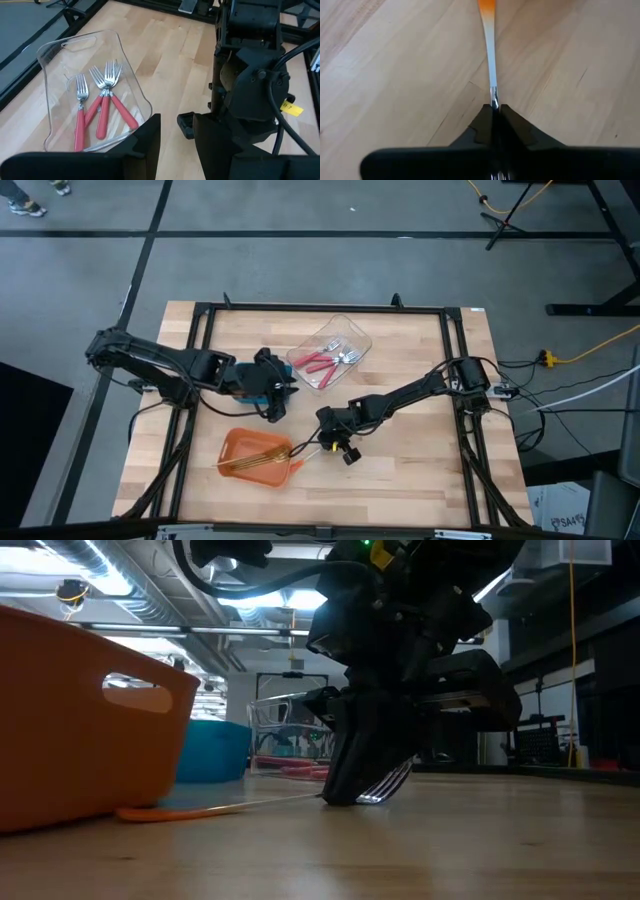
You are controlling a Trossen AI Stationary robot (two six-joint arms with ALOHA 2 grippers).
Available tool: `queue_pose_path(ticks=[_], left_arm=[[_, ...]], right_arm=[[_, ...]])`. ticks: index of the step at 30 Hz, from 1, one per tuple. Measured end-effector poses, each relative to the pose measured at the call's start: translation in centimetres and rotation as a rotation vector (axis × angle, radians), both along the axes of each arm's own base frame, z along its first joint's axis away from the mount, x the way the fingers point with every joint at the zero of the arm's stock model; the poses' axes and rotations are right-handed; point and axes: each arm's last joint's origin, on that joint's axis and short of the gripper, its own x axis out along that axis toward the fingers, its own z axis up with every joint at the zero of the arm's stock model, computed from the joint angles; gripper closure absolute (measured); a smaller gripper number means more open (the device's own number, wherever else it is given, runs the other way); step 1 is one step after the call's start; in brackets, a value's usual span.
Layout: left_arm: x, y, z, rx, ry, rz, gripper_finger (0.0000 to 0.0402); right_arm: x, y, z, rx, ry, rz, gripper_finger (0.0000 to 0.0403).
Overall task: Sort silverware by color (type)
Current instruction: Put the orange fork into the blue bin
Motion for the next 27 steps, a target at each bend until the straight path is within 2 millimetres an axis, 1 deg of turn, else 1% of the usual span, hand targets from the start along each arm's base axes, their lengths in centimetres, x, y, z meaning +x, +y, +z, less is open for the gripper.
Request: queue_pose_path(ticks=[3, 9, 13, 17, 27], left_arm=[[-0.6, 0.1, 0.4, -0.001, -0.005, 0.000, 0.0292], [-2.5, 0.6, 2.2, -0.009, -0.073, 0.006, 0.0292], [-3.7, 0.9, 3.0, 0.005, -0.101, 0.033, 0.0292], [-4.2, 1.1, 3.2, 0.009, -0.100, 0.038, 0.0292], [-4.2, 1.1, 2.9, 0.018, -0.068, 0.038, 0.0292]], right_arm=[[0.0, 0.0, 0.0, 0.000, -0.001, 0.000, 0.0371], [0.1, 0.0, 0.0, 0.004, -0.017, 0.000, 0.0343], [0.4, 0.1, 0.1, 0.026, -0.048, 0.010, 0.0333], [0.4, 0.2, 0.2, 0.041, -0.049, 0.009, 0.0331], [0.6, 0.2, 0.3, 0.060, -0.067, -0.006, 0.0331]])
